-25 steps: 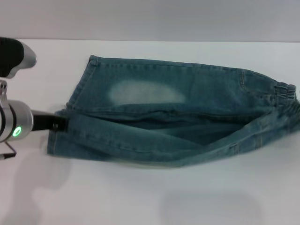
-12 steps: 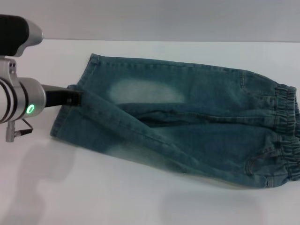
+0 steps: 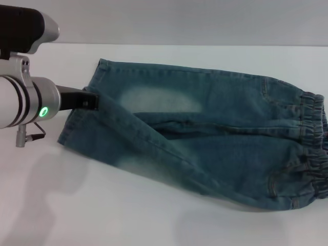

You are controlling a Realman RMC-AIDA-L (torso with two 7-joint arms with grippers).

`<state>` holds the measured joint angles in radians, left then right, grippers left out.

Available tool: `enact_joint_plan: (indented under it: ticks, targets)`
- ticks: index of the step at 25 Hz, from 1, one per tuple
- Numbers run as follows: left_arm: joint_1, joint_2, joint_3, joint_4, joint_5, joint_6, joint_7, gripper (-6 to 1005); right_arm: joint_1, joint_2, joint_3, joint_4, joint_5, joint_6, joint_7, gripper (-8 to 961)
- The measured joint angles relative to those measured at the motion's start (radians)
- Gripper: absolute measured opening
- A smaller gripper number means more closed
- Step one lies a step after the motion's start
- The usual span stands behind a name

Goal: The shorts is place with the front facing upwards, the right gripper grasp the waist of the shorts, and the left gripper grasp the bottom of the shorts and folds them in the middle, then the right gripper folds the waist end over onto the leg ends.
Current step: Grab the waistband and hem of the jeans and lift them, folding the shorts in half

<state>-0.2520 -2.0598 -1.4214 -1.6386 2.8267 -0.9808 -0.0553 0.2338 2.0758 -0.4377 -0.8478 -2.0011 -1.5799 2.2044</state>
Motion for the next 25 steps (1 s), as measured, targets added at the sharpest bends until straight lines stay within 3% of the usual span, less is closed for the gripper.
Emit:
enact_joint_plan:
  ticks: [4,8,16,25]
  targets:
    - [-0.008,-0.001,0.005,0.004,-0.002,-0.007,-0.005,52,-0.039,-0.001,0.021,-0.009,-0.013,-0.003,0.033,103]
    - [-0.01,-0.002,0.013,0.005,-0.005,-0.008,-0.006,53,-0.06,0.001,0.03,-0.019,-0.03,0.002,0.044,245]
    - [-0.03,0.0,0.003,0.007,-0.006,-0.031,-0.006,55,-0.084,-0.001,0.041,0.112,-0.035,0.038,-0.005,540]
    - [-0.056,-0.001,-0.01,0.005,-0.007,-0.065,-0.021,57,-0.085,-0.003,0.046,0.111,-0.033,0.005,0.012,532]
